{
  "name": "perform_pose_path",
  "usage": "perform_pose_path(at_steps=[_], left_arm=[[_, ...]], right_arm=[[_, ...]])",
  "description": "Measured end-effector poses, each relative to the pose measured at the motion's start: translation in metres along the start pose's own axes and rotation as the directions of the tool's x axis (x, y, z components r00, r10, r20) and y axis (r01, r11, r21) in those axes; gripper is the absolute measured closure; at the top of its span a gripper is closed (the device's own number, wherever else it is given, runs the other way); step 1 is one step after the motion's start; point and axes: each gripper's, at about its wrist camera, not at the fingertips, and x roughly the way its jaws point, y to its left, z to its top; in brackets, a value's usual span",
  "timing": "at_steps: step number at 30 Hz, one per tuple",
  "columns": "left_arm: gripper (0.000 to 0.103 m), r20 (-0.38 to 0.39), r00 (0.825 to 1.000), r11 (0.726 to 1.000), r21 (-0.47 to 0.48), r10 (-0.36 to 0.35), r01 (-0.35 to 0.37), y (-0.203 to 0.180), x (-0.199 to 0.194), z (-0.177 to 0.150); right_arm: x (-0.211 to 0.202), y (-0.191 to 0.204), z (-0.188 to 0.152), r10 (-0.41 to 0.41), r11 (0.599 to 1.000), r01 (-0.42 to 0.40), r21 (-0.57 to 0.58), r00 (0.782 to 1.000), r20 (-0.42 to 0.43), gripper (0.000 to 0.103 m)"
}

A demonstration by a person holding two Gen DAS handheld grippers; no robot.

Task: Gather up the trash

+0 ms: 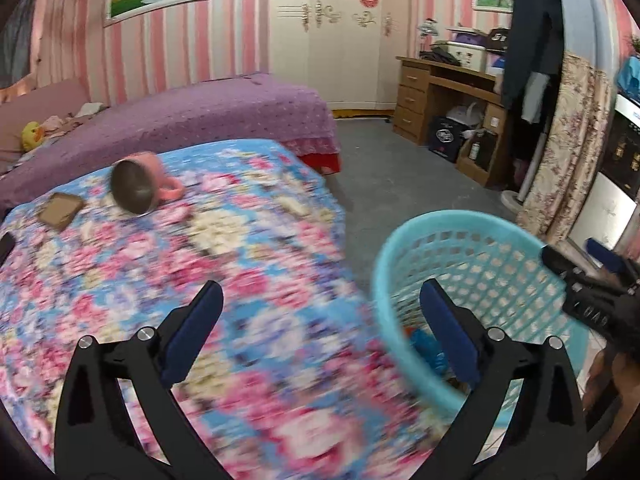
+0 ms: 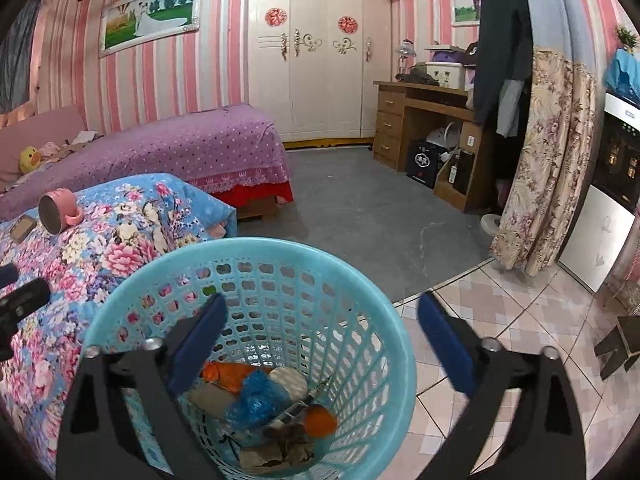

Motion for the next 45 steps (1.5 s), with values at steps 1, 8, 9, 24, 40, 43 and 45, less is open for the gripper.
perform_pose_path(at_steps=[1,8,9,24,40,43,45], left_arm=[[0.006,-0.007,1.0,1.0,-0.004,0.01,-0.01,0.009,-0.004,-0.003],[0.006,-0.004,0.998,0.996,-0.063,0.063,-0.063,0.075,-0.048,-0.022],[0.006,-0.002,0.997,0.994,-0.076,0.08,-0.08,0.086,-0.058,-0.025],[0.005,0.048,0.969,0.962,-0.135,0.244,-0.236,0.18,-0.151,-0.082],[0.005,0.129,0.952,0.947,-0.202,0.278,-0.249,0.212,-0.181,-0.103],[0.005,0.14,0.952,0.948,-0.204,0.274,-0.243,0.213,-0.183,-0.104],[0.005,0.144,0.951,0.948,-0.206,0.273,-0.241,0.213,-0.184,-0.104]], right_arm=[[-0.003,0.0,0.001,0.005,1.0,-0.005,0.004,1.0,-0.001,0.004],[-0.043,0.038,0.012,0.08,0.997,-0.079,-0.02,0.996,0.043,0.004],[-0.05,0.046,0.015,0.103,0.995,-0.102,-0.021,0.993,0.054,0.004],[-0.134,0.175,-0.017,0.29,0.949,-0.275,-0.151,0.953,0.084,0.004],[-0.159,0.219,-0.042,0.319,0.932,-0.3,-0.205,0.945,0.069,0.004],[-0.159,0.219,-0.041,0.314,0.936,-0.296,-0.191,0.947,0.072,0.004],[-0.159,0.221,-0.04,0.316,0.936,-0.297,-0.191,0.946,0.077,0.004]])
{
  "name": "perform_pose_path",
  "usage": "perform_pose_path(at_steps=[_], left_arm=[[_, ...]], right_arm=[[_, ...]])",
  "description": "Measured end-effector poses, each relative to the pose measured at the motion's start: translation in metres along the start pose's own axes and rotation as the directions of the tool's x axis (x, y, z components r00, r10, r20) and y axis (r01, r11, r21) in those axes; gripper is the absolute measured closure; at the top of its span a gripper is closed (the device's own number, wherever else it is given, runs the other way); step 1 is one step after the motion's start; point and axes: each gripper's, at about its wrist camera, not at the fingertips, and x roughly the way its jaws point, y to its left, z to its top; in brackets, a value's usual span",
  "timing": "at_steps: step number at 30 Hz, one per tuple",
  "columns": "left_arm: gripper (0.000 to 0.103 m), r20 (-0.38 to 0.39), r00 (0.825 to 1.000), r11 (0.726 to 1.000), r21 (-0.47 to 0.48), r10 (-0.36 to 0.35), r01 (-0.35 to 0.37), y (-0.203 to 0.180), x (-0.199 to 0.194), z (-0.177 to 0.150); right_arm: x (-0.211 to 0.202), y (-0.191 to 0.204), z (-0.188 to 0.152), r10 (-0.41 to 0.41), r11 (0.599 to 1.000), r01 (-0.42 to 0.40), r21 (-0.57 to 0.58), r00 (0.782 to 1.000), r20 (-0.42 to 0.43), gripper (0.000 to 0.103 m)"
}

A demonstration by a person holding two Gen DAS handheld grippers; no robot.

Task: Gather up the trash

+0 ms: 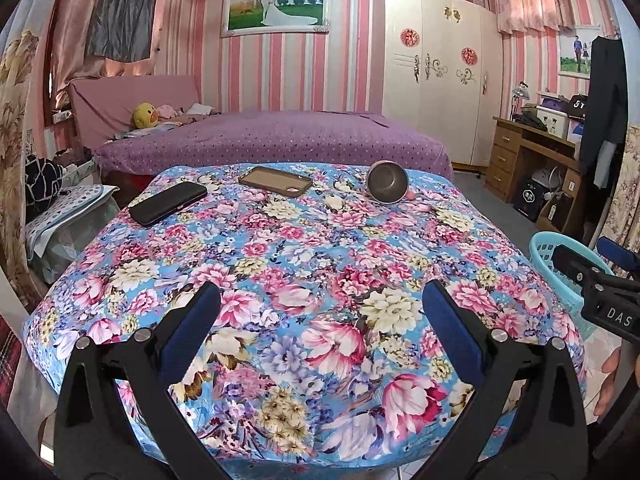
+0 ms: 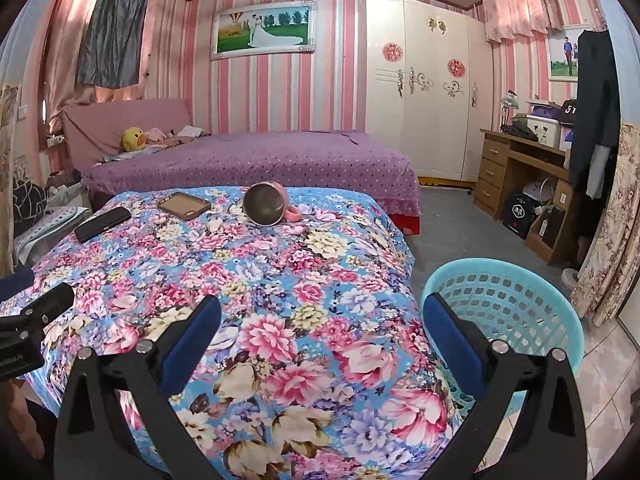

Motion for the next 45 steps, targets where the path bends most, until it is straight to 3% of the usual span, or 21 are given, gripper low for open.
perform_pose_path(at_steps=[19,45], left_arm=[[0.005,0.049,0.999,1.0,-0.013,0.003,-0.002,0.0013,-0.0053,0.0031],[0.005,0.05,0.999,0.999,-0.032,0.019,-0.017,0.0064,-0.004,0.0028]], right_arm=[[-0.008,0.0037,0.0027,-0.017,0.999,0.018,-0.031,0.999,0.048,0.004],[-0.0083,0.0022,0.0025,-0.033,0.999,0.035,-0.034,0.998,0.056,0.004]])
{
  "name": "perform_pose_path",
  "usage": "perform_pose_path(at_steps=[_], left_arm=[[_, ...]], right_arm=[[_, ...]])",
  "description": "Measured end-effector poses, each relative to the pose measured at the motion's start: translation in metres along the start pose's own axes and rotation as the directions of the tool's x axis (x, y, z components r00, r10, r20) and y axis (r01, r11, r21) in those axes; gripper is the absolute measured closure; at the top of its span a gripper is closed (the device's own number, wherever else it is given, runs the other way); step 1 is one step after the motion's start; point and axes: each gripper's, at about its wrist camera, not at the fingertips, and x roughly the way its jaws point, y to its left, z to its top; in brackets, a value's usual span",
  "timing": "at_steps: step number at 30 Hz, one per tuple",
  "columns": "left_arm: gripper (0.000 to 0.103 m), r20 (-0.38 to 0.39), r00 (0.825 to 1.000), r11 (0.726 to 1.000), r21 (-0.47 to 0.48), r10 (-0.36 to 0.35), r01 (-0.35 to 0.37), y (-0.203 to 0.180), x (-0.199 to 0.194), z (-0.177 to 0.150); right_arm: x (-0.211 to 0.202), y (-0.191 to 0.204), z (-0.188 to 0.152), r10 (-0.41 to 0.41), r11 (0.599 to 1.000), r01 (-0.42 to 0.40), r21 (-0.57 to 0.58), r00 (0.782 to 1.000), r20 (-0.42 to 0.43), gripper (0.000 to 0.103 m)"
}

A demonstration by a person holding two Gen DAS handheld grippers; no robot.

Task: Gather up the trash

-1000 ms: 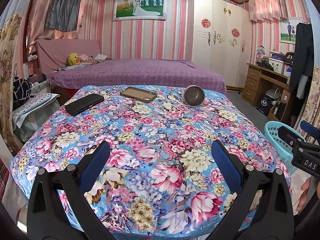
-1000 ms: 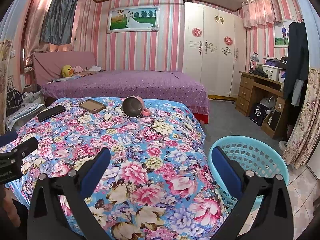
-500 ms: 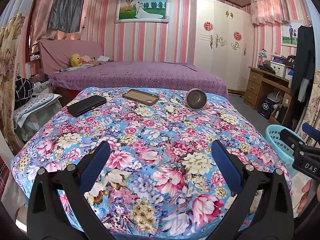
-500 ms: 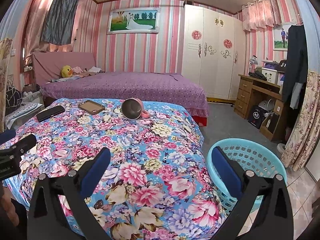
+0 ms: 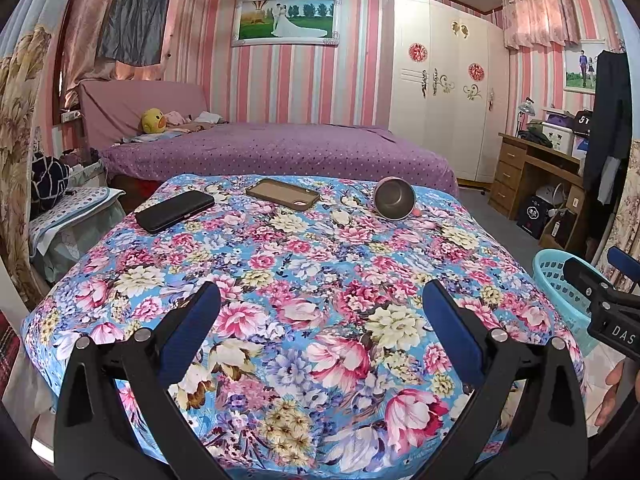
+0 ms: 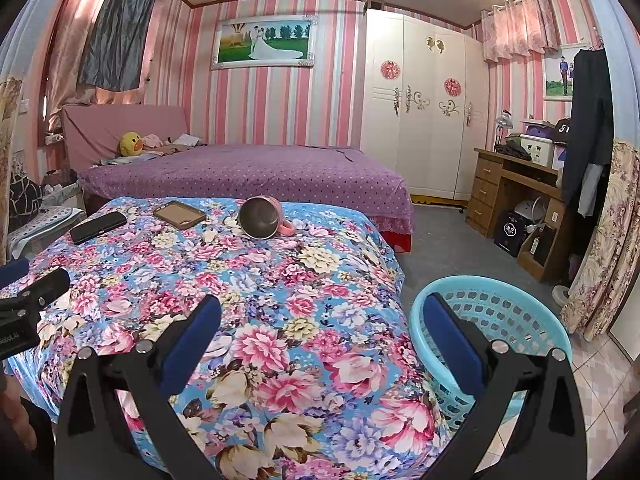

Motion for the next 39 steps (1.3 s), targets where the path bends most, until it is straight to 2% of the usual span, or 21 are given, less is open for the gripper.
perform_pose_path(at_steps=[39], left_arm=[[0.005,0.01,1.0,1.0,-0.002,-0.002,0.002,-0.0013,-0.003,0.0009]], right_arm=[[0.0008,0.0006,-0.0017,-0.005,1.0,0.005,-0.005,1.0,0.011,0.004]])
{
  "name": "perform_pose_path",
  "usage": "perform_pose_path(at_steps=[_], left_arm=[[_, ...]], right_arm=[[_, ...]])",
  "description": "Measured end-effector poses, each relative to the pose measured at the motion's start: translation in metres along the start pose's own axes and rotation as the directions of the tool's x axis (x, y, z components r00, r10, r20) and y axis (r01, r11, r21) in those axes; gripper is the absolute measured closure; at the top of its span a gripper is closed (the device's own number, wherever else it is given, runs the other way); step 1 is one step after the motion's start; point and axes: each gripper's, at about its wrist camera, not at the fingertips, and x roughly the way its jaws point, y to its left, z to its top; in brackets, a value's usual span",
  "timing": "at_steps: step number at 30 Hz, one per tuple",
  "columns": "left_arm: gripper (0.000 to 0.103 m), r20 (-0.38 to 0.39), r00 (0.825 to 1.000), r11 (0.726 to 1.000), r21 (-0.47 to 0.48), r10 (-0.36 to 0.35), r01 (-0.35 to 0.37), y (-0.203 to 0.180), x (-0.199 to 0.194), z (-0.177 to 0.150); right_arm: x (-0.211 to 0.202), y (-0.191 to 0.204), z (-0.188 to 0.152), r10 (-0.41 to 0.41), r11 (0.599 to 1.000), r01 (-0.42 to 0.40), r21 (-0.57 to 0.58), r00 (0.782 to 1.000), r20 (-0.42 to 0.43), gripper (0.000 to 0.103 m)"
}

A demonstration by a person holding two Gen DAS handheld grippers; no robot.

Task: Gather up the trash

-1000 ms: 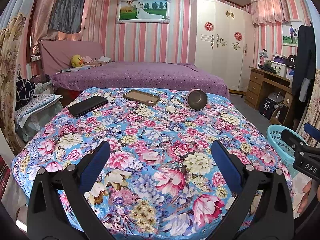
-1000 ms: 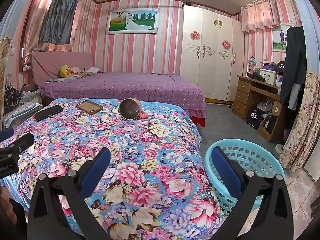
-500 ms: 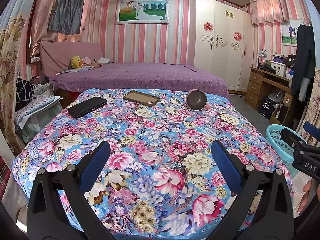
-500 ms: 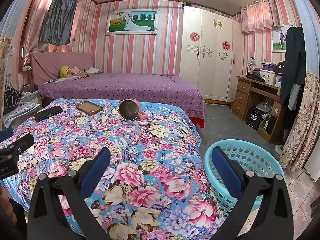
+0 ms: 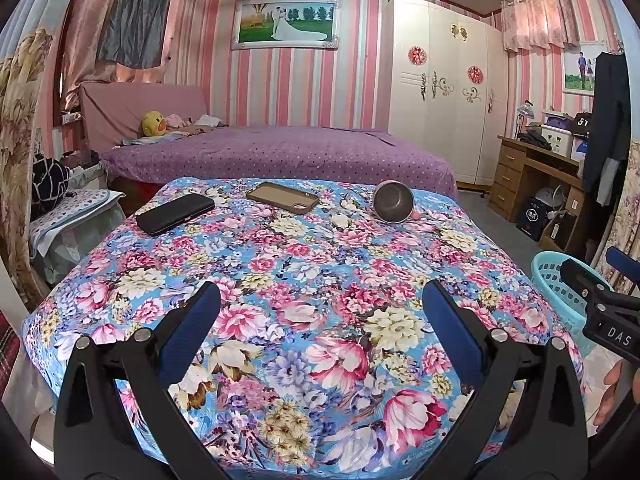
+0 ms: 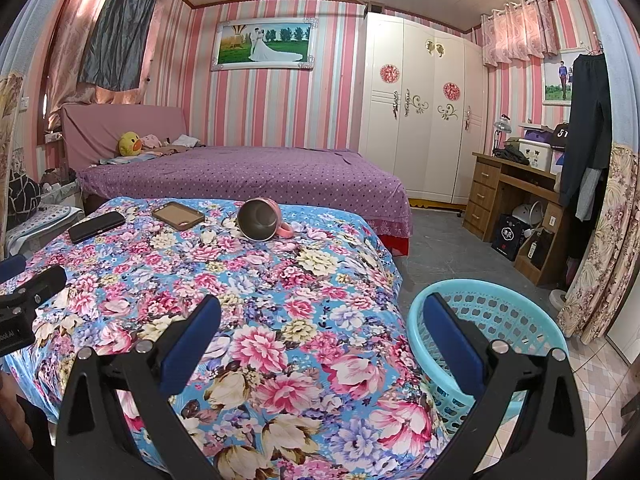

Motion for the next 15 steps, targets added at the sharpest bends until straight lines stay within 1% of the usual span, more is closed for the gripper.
perform_pose_path(at_steps=[15], left_arm=[[0.005,0.02,1.0,1.0,0.014,0.009,-0.01,-0.0041,-0.0062,0.0021]], right_arm=[[-0.0014,-0.0021,0.0015,-0.002,1.0,0.002,0.0,1.0,0.005,0.004]])
